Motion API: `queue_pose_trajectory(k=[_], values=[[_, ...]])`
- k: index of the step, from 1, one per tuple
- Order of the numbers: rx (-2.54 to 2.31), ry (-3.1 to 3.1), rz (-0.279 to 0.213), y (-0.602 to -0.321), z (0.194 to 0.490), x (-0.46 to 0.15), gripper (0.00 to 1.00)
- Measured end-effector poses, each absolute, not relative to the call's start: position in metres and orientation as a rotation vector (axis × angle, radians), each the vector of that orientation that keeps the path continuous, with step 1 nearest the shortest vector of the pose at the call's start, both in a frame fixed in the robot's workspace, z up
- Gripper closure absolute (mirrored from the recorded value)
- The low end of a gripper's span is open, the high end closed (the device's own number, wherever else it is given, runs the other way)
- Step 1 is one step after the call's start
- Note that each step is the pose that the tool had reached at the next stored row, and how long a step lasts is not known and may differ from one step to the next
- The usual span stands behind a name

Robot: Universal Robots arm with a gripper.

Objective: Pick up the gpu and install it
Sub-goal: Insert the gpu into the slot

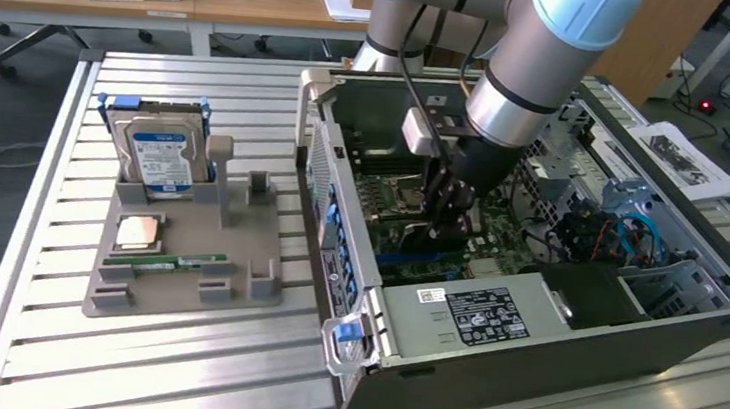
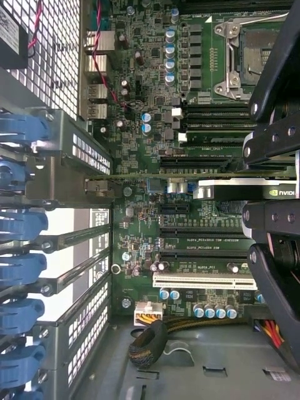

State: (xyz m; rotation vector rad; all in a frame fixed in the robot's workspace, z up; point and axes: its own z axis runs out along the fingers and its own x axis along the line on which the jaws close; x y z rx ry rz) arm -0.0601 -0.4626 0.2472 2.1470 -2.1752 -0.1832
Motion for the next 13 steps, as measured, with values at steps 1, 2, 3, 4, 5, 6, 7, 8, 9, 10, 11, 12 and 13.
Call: queue_pose_trajectory(k=[1,2,3,4,5,6,7,8,9,10,11,12,13], values=[[2.146,-2.176,-0.183,-0.4627,0.2471,-0.0601,0.73],[2.145,-2.177,-0.183,-0.4627,0.2467,-0.0601,0.73],[2.144,-2.178,-0.183,-0.4627,0.2462,-0.0601,0.73],[2.143,-2.179,-0.183,-0.4627,0.2458,-0.0601,0.73],[2.142,-2.18,-0.183,-0.4627,0.2454,-0.0601,0.73],[2.142,-2.18,-0.183,-0.4627,0.2452,-0.0601,0.73],[2.141,-2.181,-0.183,-0.4627,0.2451,-0.0601,0.73],[2.141,-2.181,-0.183,-0.4627,0.245,-0.0601,0.73],[2.141,-2.182,-0.183,-0.4627,0.2448,-0.0601,0.73],[2.141,-2.182,-0.184,-0.4627,0.2446,-0.0601,0.73],[2.14,-2.182,-0.184,-0.4627,0.2446,-0.0601,0.73],[2.14,-2.182,-0.184,-0.4627,0.2445,-0.0601,0.73],[2.14,-2.182,-0.184,-0.4627,0.2445,-0.0601,0.73]])
